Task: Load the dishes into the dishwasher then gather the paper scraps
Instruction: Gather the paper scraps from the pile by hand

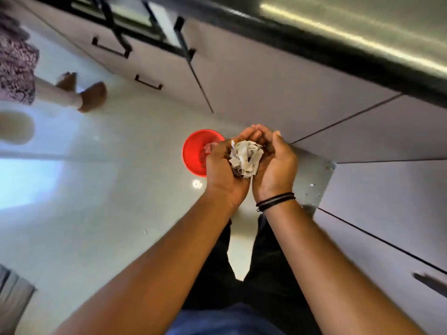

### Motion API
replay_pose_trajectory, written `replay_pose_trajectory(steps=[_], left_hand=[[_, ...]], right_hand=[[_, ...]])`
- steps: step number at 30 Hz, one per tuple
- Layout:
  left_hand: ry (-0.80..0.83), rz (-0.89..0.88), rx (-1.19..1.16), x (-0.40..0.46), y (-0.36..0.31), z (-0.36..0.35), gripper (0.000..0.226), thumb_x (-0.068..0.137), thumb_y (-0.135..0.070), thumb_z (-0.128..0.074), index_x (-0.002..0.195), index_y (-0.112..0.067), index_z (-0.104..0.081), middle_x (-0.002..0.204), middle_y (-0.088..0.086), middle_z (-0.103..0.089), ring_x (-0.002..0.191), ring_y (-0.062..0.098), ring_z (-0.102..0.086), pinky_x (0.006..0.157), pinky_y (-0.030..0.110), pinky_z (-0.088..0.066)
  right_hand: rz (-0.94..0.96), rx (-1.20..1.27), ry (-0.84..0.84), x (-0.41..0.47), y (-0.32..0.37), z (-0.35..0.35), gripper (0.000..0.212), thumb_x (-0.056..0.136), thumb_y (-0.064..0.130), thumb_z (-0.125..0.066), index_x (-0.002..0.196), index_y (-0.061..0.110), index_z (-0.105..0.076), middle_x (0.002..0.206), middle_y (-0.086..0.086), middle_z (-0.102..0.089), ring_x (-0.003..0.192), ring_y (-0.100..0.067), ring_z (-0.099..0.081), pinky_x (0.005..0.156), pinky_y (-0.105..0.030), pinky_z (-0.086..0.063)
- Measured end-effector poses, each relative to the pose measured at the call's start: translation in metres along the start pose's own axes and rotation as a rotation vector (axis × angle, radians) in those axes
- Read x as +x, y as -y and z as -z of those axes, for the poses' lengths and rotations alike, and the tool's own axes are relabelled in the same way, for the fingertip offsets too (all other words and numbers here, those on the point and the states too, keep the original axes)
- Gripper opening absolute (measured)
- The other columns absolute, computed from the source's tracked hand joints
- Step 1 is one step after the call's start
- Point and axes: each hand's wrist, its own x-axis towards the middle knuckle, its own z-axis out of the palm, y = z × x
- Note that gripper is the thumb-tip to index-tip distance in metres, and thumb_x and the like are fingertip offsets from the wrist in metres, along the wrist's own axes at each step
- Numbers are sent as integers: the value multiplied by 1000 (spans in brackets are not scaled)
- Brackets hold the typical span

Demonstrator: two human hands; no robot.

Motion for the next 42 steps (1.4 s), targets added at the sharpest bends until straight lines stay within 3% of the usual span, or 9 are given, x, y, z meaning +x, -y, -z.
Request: replay_pose_trajectory(steps=[6,12,17,21,24,26,31,36,42], left_hand=[[-196,-52,-49,90,-37,97,34,99,-14,-39,108,3,-68,102,20,-69,99,33,-66,107,43,-48],[-322,-60,-28,175,-43,172,34,97,-12,-46,119,3,-67,124,22,-64,112,35,-63,109,42,-48],[-465,-55,10,215,-44,210,36,96,-20,-52,120,2,-67,123,20,-69,114,37,-67,108,46,-48],[-507,-50,228,225,-58,218,40,107,-38,-43,117,-6,-64,117,13,-69,85,20,-70,67,23,-53],[-550,-102,270,226,-71,225,51,107,-43,-41,139,-5,-55,127,-3,-57,106,7,-55,49,16,-43],[-547,-98,260,226,-76,236,54,106,-47,-43,139,-6,-55,124,5,-64,113,16,-60,59,21,-43],[-440,12,293,184,-82,230,46,105,-49,-42,119,-9,-62,109,8,-63,102,23,-56,91,32,-44],[-350,113,441,92,-70,171,39,106,-42,-45,112,-9,-65,110,12,-69,104,30,-66,92,40,-52],[-184,178,576,-6,-32,84,37,105,-37,-43,94,-9,-65,95,12,-72,83,27,-71,78,37,-55]], right_hand=[[-150,-99,-92,65,-138,3,32,96,24,-52,101,2,-76,110,-22,-70,103,-34,-66,105,-49,-49],[-322,-345,-166,120,-226,18,24,99,16,-53,87,10,-73,93,-13,-72,85,-25,-68,75,-32,-56],[-380,-442,-213,146,-273,18,29,100,18,-52,107,-2,-72,100,-16,-73,91,-31,-70,87,-42,-58],[-393,-503,-178,161,-288,17,31,102,15,-46,78,10,-64,79,-6,-66,75,-25,-62,78,-36,-50],[-387,-574,-179,166,-285,17,33,101,12,-46,74,10,-64,81,-6,-63,58,-14,-47,62,-26,-40],[-414,-601,-208,164,-278,19,27,102,19,-47,95,4,-68,103,-2,-67,61,-7,-47,55,-22,-36],[-473,-504,-151,126,-225,24,41,106,33,-39,131,8,-60,129,-9,-65,114,-19,-63,85,-28,-42],[-424,-482,-119,52,-131,20,32,105,34,-42,111,11,-64,91,-4,-72,78,-19,-66,75,-33,-48],[-258,-388,-136,-24,-19,27,28,98,22,-56,118,4,-65,94,-11,-73,67,-19,-67,60,-27,-54]])
